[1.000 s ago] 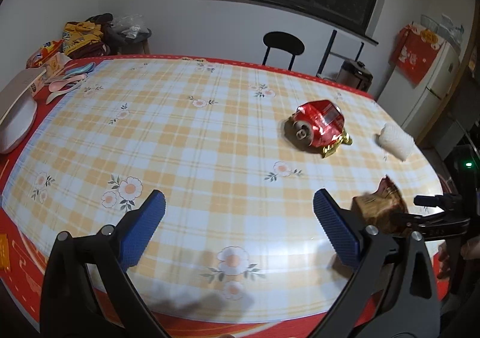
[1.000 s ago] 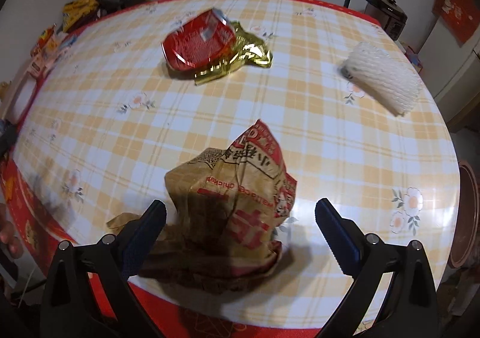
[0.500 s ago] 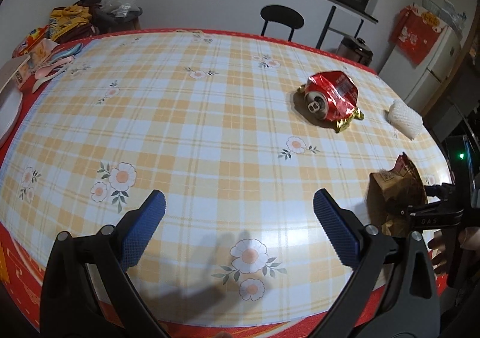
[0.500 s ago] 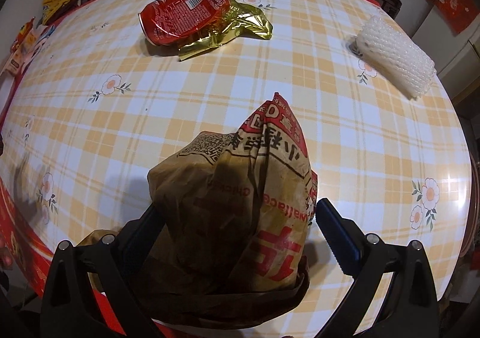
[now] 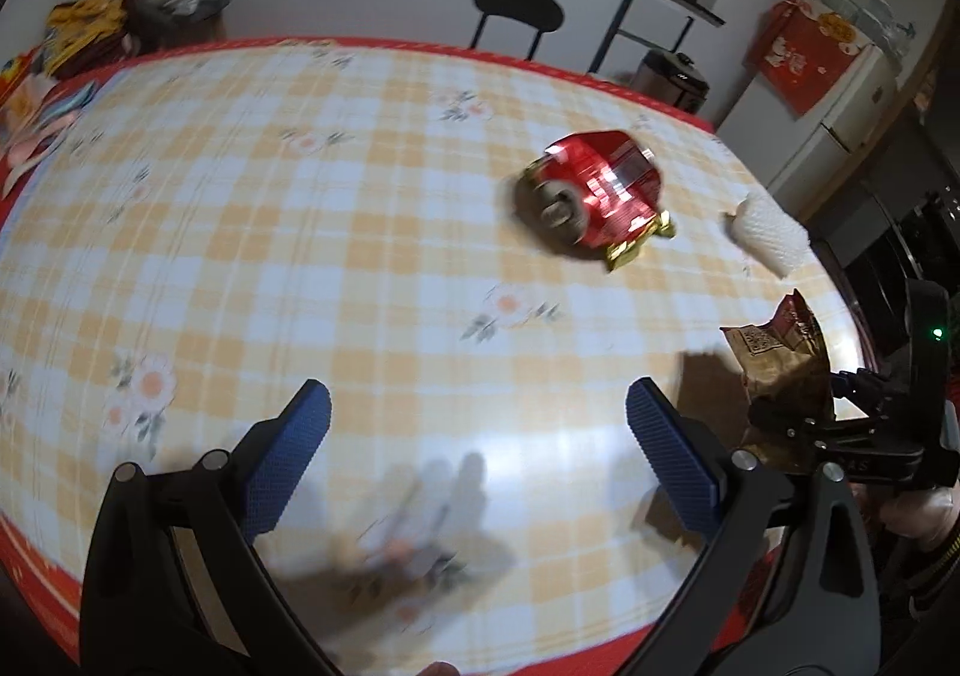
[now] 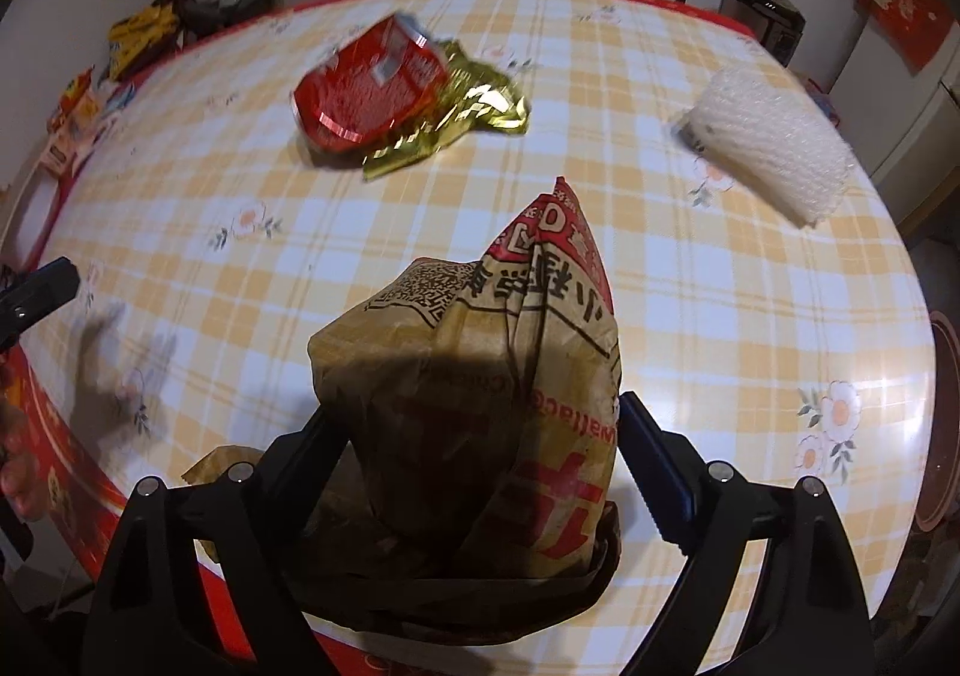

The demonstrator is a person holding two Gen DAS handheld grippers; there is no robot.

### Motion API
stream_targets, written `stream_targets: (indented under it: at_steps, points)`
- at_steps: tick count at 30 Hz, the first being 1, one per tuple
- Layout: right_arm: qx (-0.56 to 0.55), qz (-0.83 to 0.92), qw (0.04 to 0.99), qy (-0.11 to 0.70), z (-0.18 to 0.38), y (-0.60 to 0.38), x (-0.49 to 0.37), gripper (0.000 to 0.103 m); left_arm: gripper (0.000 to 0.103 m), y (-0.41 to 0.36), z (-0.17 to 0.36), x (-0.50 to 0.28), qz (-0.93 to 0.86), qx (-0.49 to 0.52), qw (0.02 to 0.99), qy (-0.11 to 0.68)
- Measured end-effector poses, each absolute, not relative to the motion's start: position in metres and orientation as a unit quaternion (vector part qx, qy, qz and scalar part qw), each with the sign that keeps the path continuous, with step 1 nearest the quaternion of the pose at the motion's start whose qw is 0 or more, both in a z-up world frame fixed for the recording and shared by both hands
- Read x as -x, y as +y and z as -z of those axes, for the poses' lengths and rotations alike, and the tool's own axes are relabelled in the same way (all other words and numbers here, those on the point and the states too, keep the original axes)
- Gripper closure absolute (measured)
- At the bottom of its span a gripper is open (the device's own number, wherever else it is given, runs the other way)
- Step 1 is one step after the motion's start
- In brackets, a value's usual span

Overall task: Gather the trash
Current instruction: 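Grasp the brown paper bag with the right tool, then grasp the crushed red can with the left tool while the right tool holds the paper bag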

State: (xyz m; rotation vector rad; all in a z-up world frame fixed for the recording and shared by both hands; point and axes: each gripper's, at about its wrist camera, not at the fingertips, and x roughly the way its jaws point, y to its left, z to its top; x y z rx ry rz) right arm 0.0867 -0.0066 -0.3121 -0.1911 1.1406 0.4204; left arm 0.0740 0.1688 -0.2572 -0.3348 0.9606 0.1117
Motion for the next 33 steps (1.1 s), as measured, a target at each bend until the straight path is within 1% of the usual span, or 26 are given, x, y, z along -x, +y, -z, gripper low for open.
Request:
stream_targets:
  at_steps: [2, 3, 4, 6, 9, 10, 11, 13, 15, 20, 27, 33]
  points:
    - [0.077, -0.193, 0.825, 0.526, 0.304, -0.016, -0.091, 0.016, 0.007, 0.165, 0.254, -0.089, -0.042, 0.171, 0.871, 0.459]
    - [0.070, -0.189, 0.829, 0.521, 0.299, -0.022, -0.094, 0.016, 0.010, 0.162, 0.252, -0.100, -0.030, 0.185, 0.869, 0.457]
    - [0.064, -0.187, 0.833, 0.517, 0.296, -0.028, -0.096, 0.016, 0.019, 0.160, 0.250, -0.109, -0.022, 0.197, 0.868, 0.456]
    - [0.054, -0.183, 0.838, 0.511, 0.289, -0.038, -0.099, 0.016, 0.032, 0.155, 0.249, -0.129, -0.012, 0.222, 0.860, 0.460]
    - [0.048, -0.184, 0.843, 0.504, 0.284, -0.052, -0.101, 0.016, 0.041, 0.150, 0.254, -0.158, -0.008, 0.256, 0.852, 0.457]
    - [0.048, -0.182, 0.844, 0.502, 0.283, -0.057, -0.102, 0.016, 0.047, 0.147, 0.256, -0.166, -0.013, 0.260, 0.851, 0.457]
    - [0.047, -0.181, 0.844, 0.502, 0.284, -0.060, -0.101, 0.016, 0.050, 0.144, 0.260, -0.178, -0.018, 0.265, 0.848, 0.458]
    - [0.039, -0.176, 0.845, 0.503, 0.284, -0.072, -0.102, 0.016, 0.060, 0.142, 0.268, -0.194, -0.023, 0.281, 0.842, 0.460]
    - [0.033, -0.170, 0.846, 0.504, 0.285, -0.082, -0.102, 0.016, 0.066, 0.143, 0.279, -0.207, -0.029, 0.301, 0.835, 0.460]
    - [0.018, -0.152, 0.848, 0.508, 0.287, -0.109, -0.103, 0.016, 0.067, 0.153, 0.298, -0.223, -0.071, 0.338, 0.822, 0.452]
    - [0.012, -0.135, 0.847, 0.514, 0.289, -0.135, -0.102, 0.016, 0.070, 0.154, 0.313, -0.236, -0.100, 0.351, 0.816, 0.448]
    - [0.011, -0.127, 0.847, 0.517, 0.289, -0.144, -0.100, 0.016, 0.068, 0.149, 0.321, -0.245, -0.110, 0.342, 0.818, 0.450]
